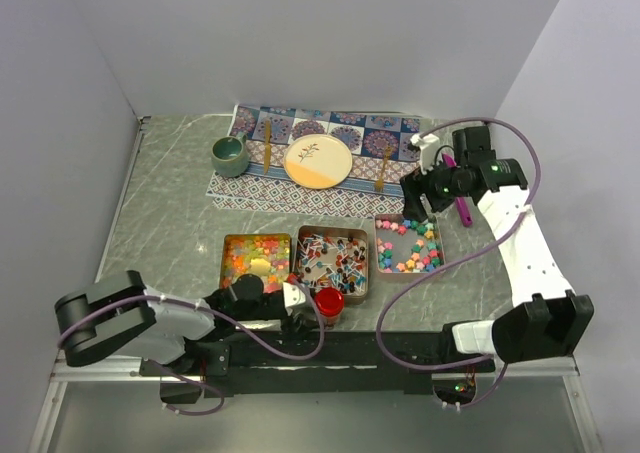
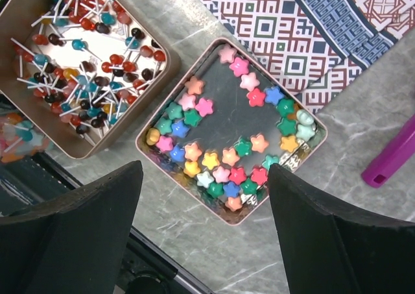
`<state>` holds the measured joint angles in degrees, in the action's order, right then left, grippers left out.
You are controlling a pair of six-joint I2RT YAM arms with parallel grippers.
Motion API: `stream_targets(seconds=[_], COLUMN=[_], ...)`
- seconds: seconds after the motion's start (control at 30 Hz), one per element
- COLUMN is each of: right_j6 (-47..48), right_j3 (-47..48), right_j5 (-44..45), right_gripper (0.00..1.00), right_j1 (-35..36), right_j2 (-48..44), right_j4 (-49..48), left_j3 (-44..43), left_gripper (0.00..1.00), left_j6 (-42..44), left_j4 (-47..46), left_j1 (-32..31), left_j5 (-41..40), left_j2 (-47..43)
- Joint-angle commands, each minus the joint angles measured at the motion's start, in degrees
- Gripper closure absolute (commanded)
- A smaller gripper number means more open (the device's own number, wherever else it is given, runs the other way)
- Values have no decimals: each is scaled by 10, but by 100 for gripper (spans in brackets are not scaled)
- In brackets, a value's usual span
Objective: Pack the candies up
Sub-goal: Screw the bottle lid onto the packing bottle.
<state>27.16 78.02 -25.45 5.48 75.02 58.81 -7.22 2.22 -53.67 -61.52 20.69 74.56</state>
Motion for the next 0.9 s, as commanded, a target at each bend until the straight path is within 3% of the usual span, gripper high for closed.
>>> stream_targets(seconds=[0.0, 0.07, 0.3, 0.43, 0.63, 0.73, 0.87], right_j6=[17, 32, 84, 161, 235, 261, 260], right_j3=[30, 14, -52, -72, -110, -152, -180], right_j5=[-16, -20, -35, -38, -37, -52, -78], right_gripper=[14, 13, 10, 9, 7, 7, 6], right_j1=[-2, -1, 14, 65, 204, 262, 332], right_j2=[-4, -14, -63, -80, -94, -105, -102], right_j4=[5, 14, 5, 23, 35, 35, -3], left_j3=[19, 20, 2, 0, -7, -4, -7], left_gripper=[24, 19, 19, 21, 21, 23, 41], left_j6=[-13, -13, -18, -18, -41, -39, -33], left_j4=[-149, -190, -270, -260, -304, -326, -311], left_j1=[-17, -19, -33, -33, -35, -37, -37], left_j5=[-34, -38, -52, -57, -78, -69, -64], left_j2=[35, 66, 160, 153, 188, 197, 190])
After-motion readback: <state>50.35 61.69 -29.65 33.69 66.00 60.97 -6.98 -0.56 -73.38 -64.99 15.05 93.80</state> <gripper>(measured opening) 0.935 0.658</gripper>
